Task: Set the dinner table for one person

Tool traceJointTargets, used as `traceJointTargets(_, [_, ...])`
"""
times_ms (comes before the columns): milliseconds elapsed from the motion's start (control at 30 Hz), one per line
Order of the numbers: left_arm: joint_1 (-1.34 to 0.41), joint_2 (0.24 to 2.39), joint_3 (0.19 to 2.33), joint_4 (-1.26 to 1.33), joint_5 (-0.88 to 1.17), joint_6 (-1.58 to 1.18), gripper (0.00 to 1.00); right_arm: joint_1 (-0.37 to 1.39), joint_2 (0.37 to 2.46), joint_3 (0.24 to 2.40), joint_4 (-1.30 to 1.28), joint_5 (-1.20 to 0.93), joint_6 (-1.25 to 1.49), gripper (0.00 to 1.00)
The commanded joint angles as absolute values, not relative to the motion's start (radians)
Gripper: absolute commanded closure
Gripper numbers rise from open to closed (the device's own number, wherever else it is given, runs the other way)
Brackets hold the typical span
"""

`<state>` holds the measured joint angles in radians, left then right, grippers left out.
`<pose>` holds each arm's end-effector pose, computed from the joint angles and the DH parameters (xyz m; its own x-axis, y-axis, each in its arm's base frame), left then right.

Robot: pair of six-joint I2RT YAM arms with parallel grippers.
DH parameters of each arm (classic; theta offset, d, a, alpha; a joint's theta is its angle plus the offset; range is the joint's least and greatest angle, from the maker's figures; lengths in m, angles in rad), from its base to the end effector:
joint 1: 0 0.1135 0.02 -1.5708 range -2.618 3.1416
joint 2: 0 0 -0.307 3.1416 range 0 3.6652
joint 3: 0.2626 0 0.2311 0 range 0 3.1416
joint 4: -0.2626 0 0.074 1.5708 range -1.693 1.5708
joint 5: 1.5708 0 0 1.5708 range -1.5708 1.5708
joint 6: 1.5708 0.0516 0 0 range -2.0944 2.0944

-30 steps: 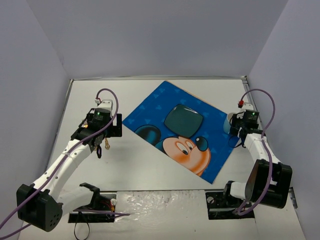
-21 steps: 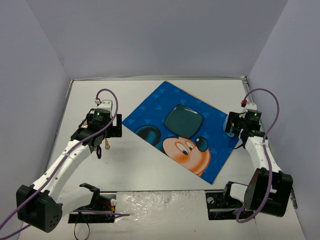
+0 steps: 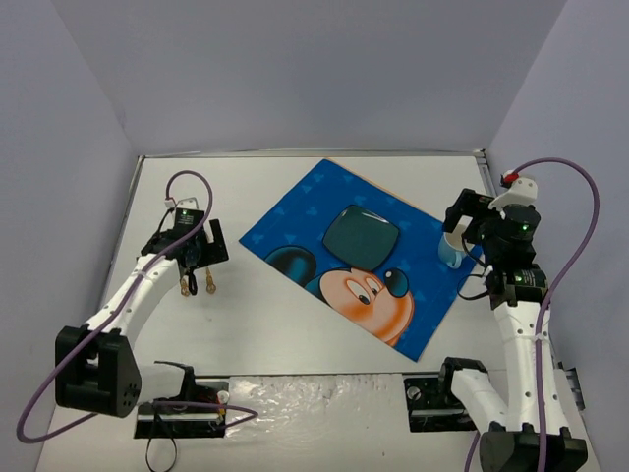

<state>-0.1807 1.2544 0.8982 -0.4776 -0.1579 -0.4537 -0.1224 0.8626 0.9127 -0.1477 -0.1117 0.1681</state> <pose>0.2361 -0.0349 0.2911 -0.6870 -0.3145 -0.6551 -0.2532 0.9486 -0.1899 0.1644 -0.0144 0.4056 -0.0935 0.1790 -0.9794 0.0273 0.9838 0.1772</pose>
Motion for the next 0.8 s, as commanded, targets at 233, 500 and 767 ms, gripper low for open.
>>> traceJointTargets(233, [-0.009,1.446,0.979,-0.344,-0.109,-0.531,0.11,-0.020,0.805,0.873,-0.123,-0.243,0.183,0.00])
traceJointTargets(500, [0.126,1.528,1.000,-0.307,-0.107,-0.515,0.20,0.054,0.764,0.848,-0.124,-0.261,0.155,0.00])
traceJointTargets(767, [0.199,1.626,1.002,-0.243,-0.050,-0.490,0.36,0.080,0.751,0.825,-0.125,-0.251,0.119,0.00])
